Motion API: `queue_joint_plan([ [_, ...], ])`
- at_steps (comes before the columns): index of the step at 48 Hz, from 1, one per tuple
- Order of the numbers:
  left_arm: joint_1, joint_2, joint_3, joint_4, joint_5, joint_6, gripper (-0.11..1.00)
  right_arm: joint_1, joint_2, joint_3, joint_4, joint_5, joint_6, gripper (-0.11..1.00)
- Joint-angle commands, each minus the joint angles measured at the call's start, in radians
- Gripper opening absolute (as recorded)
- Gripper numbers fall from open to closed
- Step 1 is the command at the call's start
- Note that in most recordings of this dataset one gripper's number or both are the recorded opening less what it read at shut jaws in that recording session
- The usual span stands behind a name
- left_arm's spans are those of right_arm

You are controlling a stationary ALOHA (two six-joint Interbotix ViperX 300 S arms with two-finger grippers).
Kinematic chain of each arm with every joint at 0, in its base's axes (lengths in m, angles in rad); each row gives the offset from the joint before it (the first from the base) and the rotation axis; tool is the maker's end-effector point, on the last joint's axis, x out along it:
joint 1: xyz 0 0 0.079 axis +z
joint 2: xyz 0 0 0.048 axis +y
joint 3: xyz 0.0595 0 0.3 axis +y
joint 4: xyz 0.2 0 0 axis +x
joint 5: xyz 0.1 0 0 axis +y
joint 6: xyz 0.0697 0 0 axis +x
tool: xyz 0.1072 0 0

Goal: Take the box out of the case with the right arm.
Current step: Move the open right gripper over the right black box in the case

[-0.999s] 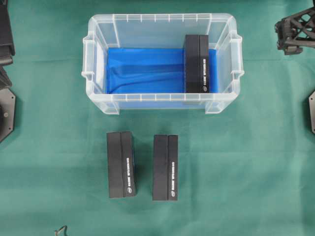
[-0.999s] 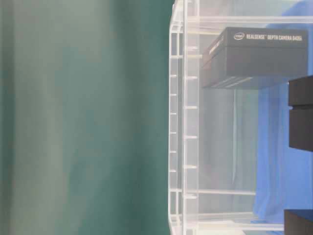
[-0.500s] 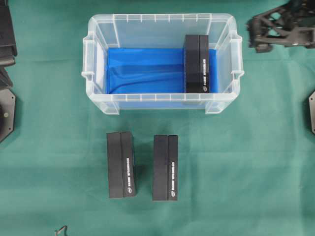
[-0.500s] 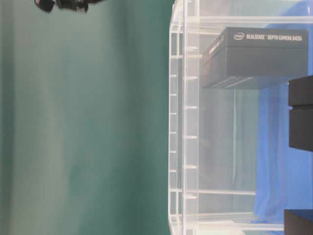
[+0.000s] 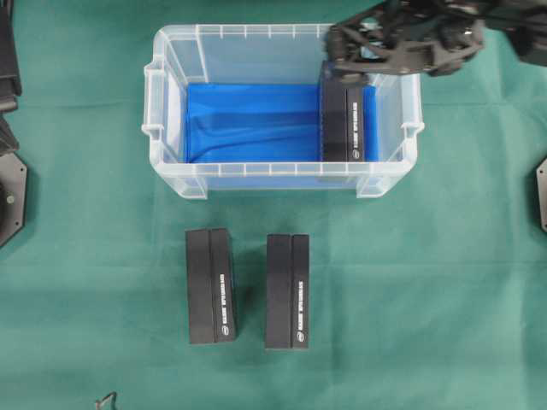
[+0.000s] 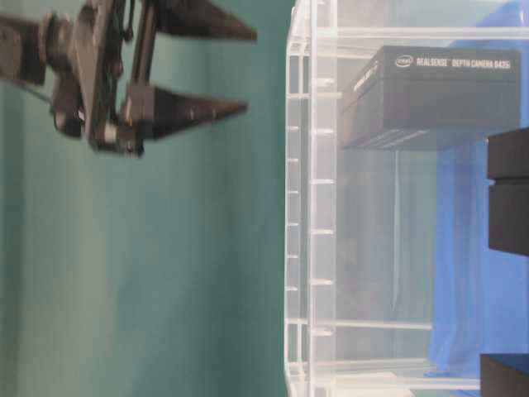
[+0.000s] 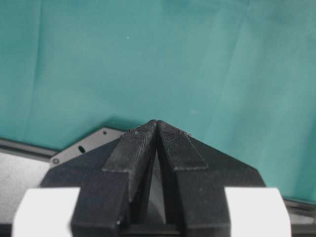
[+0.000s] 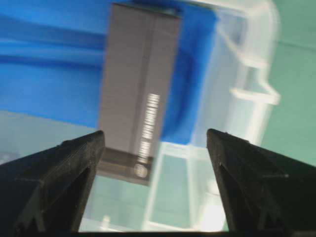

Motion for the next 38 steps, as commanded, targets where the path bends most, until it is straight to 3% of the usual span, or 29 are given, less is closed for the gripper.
queue_joint_plan([
  [1, 0.009, -0.008, -0.008, 0.002, -0.005, 0.000, 0.11, 0.014, 0.028, -0.075, 0.000, -0.003, 0.003, 0.88],
  [10, 0.015, -0.023, -0.003, 0.003, -0.005, 0.000, 0.11, 0.023, 0.080, -0.130, 0.000, 0.002, 0.011, 0.88],
  [38, 0.015, -0.017, -0.005, 0.003, -0.005, -0.002, 0.11, 0.025, 0.078, -0.124, -0.005, 0.044, 0.029, 0.88],
])
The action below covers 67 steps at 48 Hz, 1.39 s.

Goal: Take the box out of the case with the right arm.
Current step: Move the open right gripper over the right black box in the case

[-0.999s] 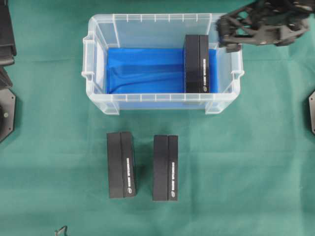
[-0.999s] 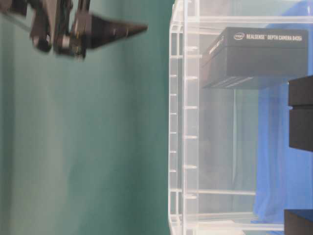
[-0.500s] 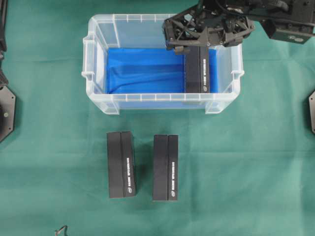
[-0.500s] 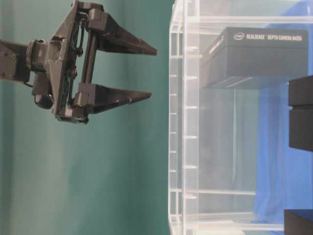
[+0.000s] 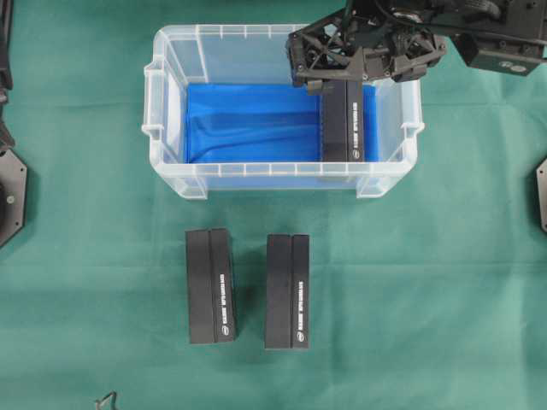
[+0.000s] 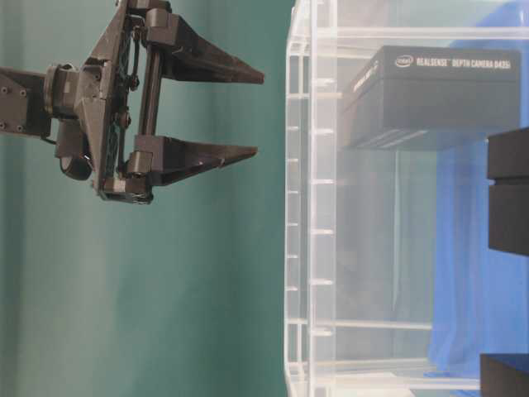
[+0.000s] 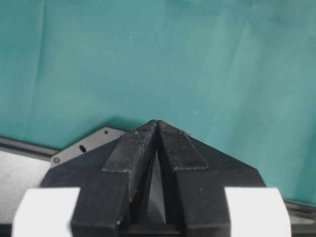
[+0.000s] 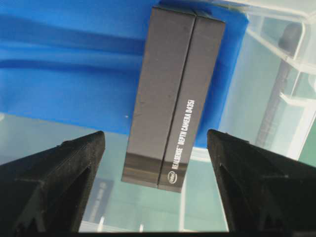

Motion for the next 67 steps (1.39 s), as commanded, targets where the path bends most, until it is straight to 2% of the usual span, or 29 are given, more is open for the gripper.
queue_joint_plan([
  [1, 0.002, 0.003, -0.014, 0.003, -0.005, 0.000, 0.11, 0.002, -0.015, -0.018, -0.003, 0.002, 0.000, 0.88],
  [67, 0.002, 0.006, -0.014, 0.003, -0.005, 0.000, 0.11, 0.002, -0.015, 0.015, -0.006, -0.011, 0.003, 0.88],
])
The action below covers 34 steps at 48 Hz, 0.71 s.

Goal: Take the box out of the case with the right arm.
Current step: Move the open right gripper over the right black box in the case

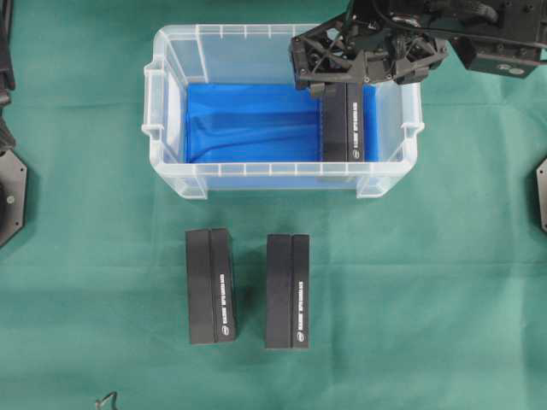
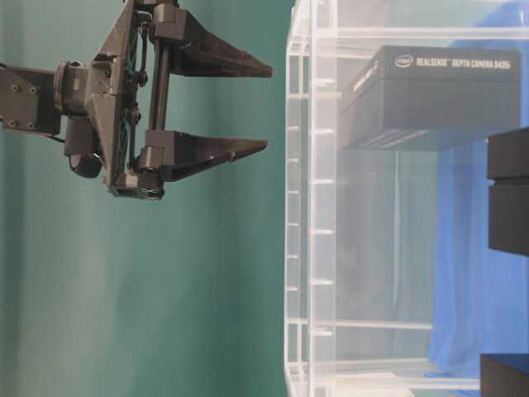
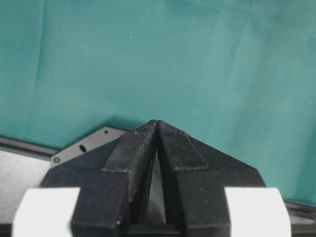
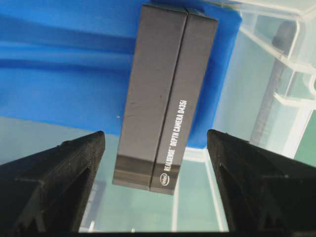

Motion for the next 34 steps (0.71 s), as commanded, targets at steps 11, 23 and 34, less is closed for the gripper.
queue_joint_plan([
  [11, 0.002, 0.002, -0.014, 0.003, -0.005, 0.000, 0.11, 0.002, -0.015, 0.044, -0.011, -0.069, 0.008, 0.88],
  [23, 0.002, 0.002, -0.014, 0.002, -0.005, 0.000, 0.11, 0.000, -0.015, 0.144, -0.032, -0.163, 0.051, 0.88],
  [34, 0.002, 0.002, -0.015, 0.003, -0.005, -0.002, 0.11, -0.002, -0.009, 0.213, -0.031, -0.279, 0.067, 0.88],
])
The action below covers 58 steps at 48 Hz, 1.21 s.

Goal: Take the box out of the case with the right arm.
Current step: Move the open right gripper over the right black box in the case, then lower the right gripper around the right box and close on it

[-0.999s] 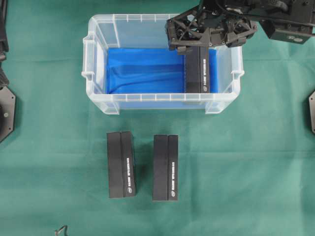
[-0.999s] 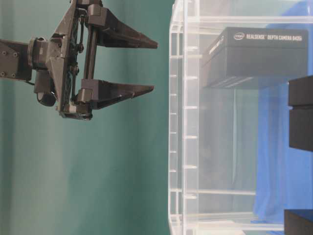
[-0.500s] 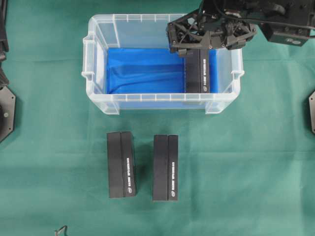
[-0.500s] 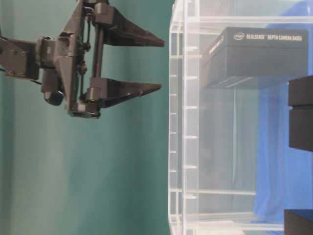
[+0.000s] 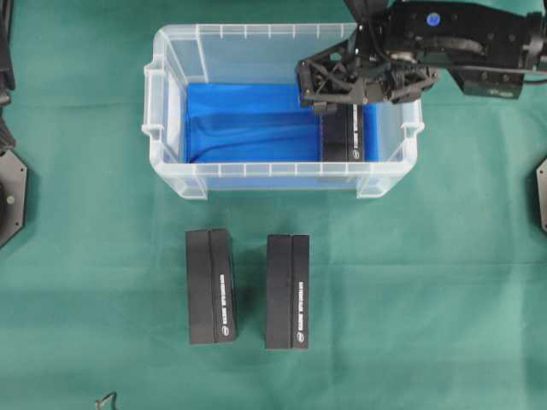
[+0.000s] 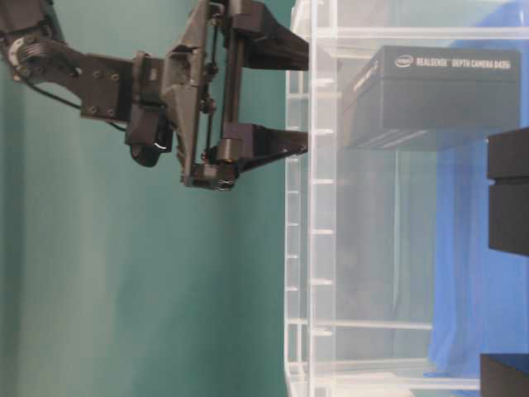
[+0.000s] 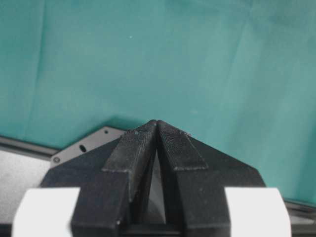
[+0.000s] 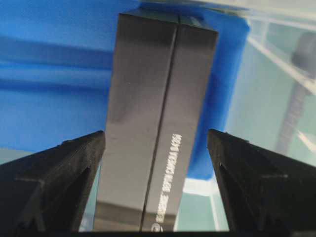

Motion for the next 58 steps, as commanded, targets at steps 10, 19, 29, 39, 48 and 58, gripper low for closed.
queue_joint_plan([
  [10, 0.002, 0.002, -0.015, 0.005, -0.005, -0.002, 0.11, 0.000, 0.017, 0.031, 0.000, -0.098, 0.021, 0.88],
  [19, 0.002, 0.002, -0.014, 0.005, -0.005, -0.002, 0.11, 0.000, 0.043, 0.037, 0.008, -0.101, 0.021, 0.88],
  [29, 0.002, 0.002, -0.014, 0.005, -0.005, -0.002, 0.11, 0.000, 0.057, 0.037, 0.009, -0.103, 0.023, 0.88],
  [39, 0.002, 0.002, -0.014, 0.005, -0.005, 0.000, 0.11, 0.002, 0.058, 0.037, 0.009, -0.103, 0.025, 0.88],
  [48, 0.002, 0.002, -0.014, 0.005, -0.005, -0.002, 0.11, 0.002, 0.058, 0.034, 0.014, -0.098, 0.041, 0.82],
  [58, 0.002, 0.002, -0.015, 0.005, -0.005, -0.002, 0.11, 0.002, 0.057, 0.028, 0.029, -0.095, 0.043, 0.70],
])
